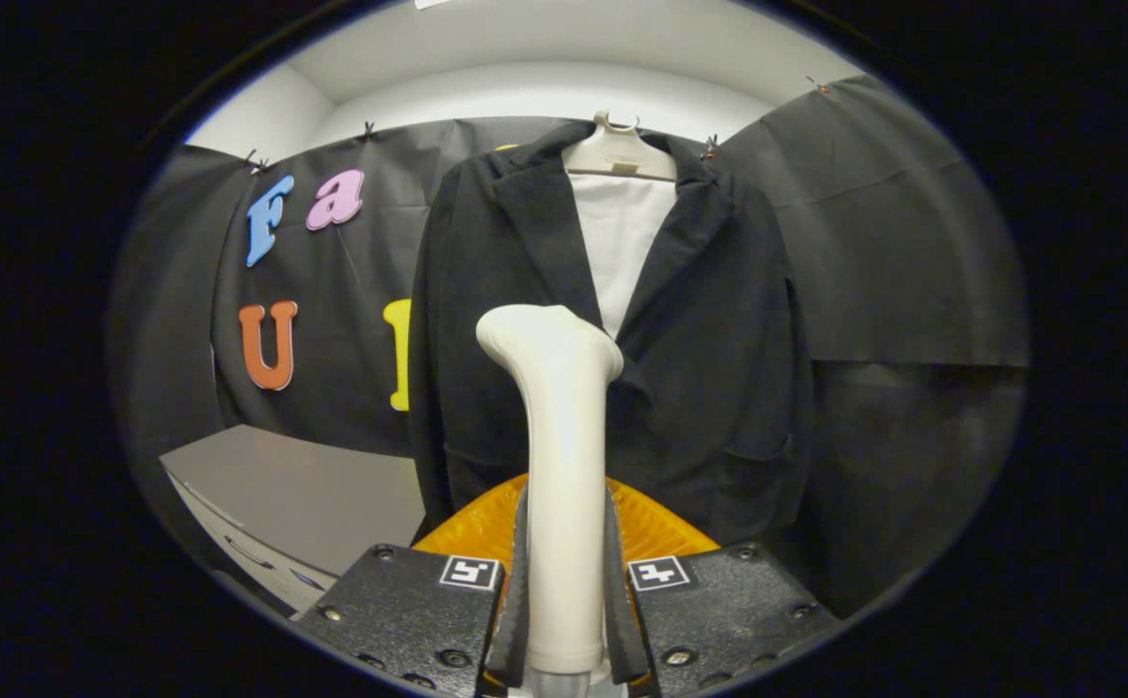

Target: Iron the clothes twice with a garment steamer, once on the left side and once on the right side.

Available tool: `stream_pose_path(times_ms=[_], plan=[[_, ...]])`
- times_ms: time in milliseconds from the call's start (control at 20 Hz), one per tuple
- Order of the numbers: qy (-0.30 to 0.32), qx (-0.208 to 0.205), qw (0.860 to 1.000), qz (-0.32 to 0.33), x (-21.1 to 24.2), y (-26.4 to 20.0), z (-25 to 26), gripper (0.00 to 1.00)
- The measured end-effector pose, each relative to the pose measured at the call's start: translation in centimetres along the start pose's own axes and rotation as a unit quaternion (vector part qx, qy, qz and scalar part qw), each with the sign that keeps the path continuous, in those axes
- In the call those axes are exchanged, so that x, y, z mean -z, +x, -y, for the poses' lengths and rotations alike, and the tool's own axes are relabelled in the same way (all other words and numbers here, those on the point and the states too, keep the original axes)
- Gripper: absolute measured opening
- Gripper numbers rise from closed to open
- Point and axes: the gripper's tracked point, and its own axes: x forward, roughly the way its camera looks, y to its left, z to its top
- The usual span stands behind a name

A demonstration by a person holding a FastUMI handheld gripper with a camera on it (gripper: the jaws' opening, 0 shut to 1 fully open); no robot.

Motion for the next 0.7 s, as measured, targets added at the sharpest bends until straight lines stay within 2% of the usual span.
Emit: stream_pose_path(times_ms=[400, 700], plan=[[-0.004, 0.004, 0.997, -0.082, 9.2, -0.2, -0.3, 0.35], [-0.011, 0.017, 0.993, -0.119, 13.5, -0.4, 0.4, 0.35]])
